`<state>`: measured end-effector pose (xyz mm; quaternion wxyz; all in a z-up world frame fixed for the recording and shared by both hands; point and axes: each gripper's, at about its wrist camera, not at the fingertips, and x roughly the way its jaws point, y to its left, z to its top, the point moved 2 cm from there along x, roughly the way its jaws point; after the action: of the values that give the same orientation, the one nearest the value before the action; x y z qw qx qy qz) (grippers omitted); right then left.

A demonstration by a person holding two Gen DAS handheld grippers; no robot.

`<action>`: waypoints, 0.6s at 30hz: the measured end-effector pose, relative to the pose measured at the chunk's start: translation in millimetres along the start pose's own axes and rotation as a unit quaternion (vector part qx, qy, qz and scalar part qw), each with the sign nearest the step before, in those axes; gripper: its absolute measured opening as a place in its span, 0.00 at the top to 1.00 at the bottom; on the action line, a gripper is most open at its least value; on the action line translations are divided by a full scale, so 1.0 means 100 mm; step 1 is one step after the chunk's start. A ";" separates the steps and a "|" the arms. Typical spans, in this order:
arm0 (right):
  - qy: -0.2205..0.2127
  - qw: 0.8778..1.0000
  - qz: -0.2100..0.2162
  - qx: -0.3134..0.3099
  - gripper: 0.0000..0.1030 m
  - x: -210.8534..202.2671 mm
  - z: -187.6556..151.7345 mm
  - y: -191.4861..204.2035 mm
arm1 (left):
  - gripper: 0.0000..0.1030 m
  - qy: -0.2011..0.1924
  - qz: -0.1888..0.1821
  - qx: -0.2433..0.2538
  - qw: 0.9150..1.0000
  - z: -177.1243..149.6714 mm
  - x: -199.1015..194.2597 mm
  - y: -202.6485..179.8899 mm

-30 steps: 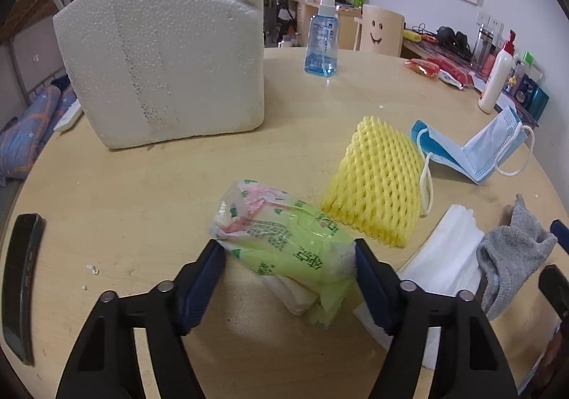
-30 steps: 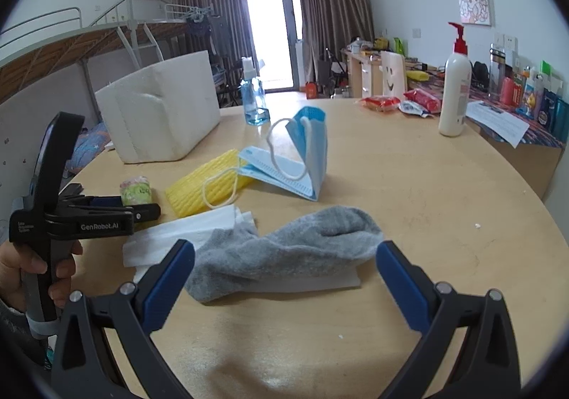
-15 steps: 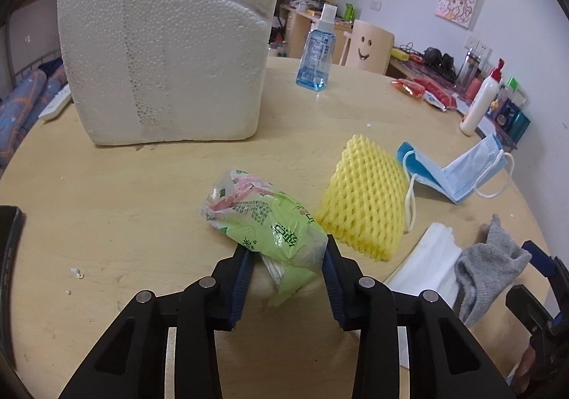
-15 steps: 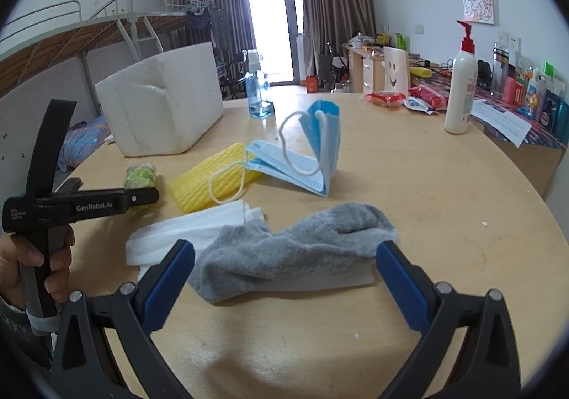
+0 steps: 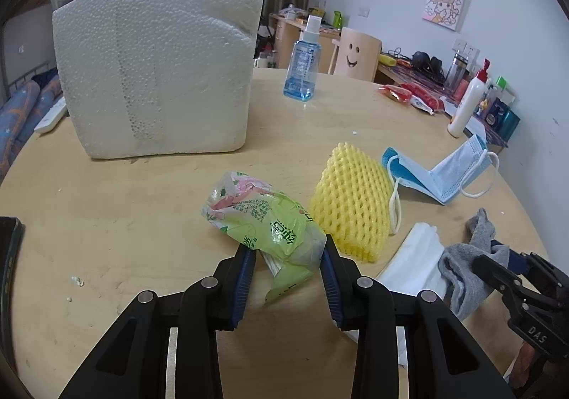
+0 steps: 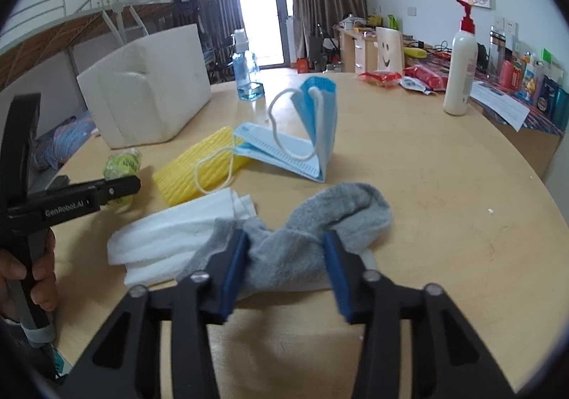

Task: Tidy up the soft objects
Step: 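Close the left gripper on the green bag while the right gripper grasps the grey sock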

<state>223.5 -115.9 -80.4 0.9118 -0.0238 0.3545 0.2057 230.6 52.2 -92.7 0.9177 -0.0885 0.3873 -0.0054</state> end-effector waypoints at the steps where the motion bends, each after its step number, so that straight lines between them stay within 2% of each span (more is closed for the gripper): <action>1: 0.001 1.000 0.001 -0.002 0.70 0.00 -0.01 0.01 | 0.63 -0.003 -0.001 0.000 1.000 0.00 -0.01 0.00; 5: -0.006 1.000 0.014 0.000 0.81 -0.04 -0.01 -0.01 | 0.63 -0.010 0.001 0.003 1.000 0.00 -0.03 0.00; 7: -0.016 0.999 0.027 0.005 0.81 -0.11 0.00 -0.01 | 0.63 -0.019 0.003 0.008 1.000 -0.01 -0.08 -0.01; 18: -0.082 0.996 0.020 -0.004 0.81 -0.52 0.11 0.04 | 0.63 -0.085 0.007 0.037 0.996 0.01 -0.51 -0.06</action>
<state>194.5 -128.5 -37.5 0.9335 -0.0031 0.2782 0.2262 195.8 50.1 -54.5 0.9499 -0.0522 0.3081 -0.0055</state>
